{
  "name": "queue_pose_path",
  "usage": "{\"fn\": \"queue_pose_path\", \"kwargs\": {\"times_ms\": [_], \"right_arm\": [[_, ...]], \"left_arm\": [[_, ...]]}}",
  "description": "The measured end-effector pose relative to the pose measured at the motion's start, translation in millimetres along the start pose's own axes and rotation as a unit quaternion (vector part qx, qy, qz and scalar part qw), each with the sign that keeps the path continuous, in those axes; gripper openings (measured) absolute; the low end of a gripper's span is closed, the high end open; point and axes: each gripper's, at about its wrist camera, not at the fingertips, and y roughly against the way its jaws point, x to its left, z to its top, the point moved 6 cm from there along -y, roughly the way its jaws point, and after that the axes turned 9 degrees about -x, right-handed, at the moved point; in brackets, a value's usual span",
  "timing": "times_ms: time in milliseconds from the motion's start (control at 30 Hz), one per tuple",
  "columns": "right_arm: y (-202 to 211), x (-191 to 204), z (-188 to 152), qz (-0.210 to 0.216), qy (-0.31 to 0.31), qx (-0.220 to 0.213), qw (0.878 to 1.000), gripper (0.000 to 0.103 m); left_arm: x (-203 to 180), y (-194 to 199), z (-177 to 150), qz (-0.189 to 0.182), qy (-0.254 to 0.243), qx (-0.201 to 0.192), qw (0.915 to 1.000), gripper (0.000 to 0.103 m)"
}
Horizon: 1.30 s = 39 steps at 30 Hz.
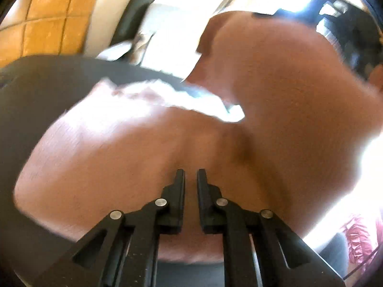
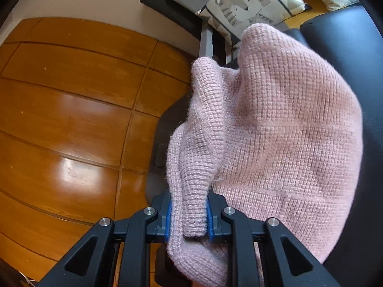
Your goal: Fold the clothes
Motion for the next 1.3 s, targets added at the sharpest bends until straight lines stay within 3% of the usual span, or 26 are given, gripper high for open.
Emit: {"fn": "queue_pose_path", "kwargs": {"times_ms": [67,200,433,600,733,800,1000,1100,1167,1300], "right_arm": [[-17,4,-3,-0.005,0.004,0.005,1.000,0.020],[-63,15,-19,-0.010,0.016,0.035,0.999,0.020],[-156,15,-46,-0.064,0.078,0.093,0.991,0.020],[-200,-6,-67,-0.101,0.088,0.155,0.979,0.024],[-212,1,-66,-0.115,0.115,0.173,0.971,0.030],[-203,6,-76,-0.122,0.120,0.180,0.969,0.030],[-154,44,-67,-0.013,0.126,0.114,0.985,0.030],[-114,35,-55,-0.002,0.163,0.059,0.985,0.029],[-80,13,-60,-0.046,0.227,0.023,0.972,0.028],[-37,-17,-98,-0.098,0.324,0.008,0.941,0.028]], "left_arm": [[10,0,-7,-0.013,0.018,-0.001,0.9998,0.010],[4,4,-14,-0.009,-0.019,-0.030,0.9993,0.010],[3,12,-16,-0.026,-0.010,-0.046,0.9986,0.010],[5,17,-17,-0.039,0.005,-0.061,0.9973,0.010],[4,20,-17,-0.042,0.008,-0.067,0.9968,0.011],[5,21,-17,-0.048,0.013,-0.068,0.9964,0.011],[5,24,-16,-0.057,0.022,-0.069,0.9957,0.011],[7,25,-13,-0.065,0.033,-0.068,0.9950,0.011],[8,27,-11,-0.067,0.042,-0.066,0.9947,0.011],[7,38,-9,-0.058,0.050,-0.070,0.9946,0.011]]}}
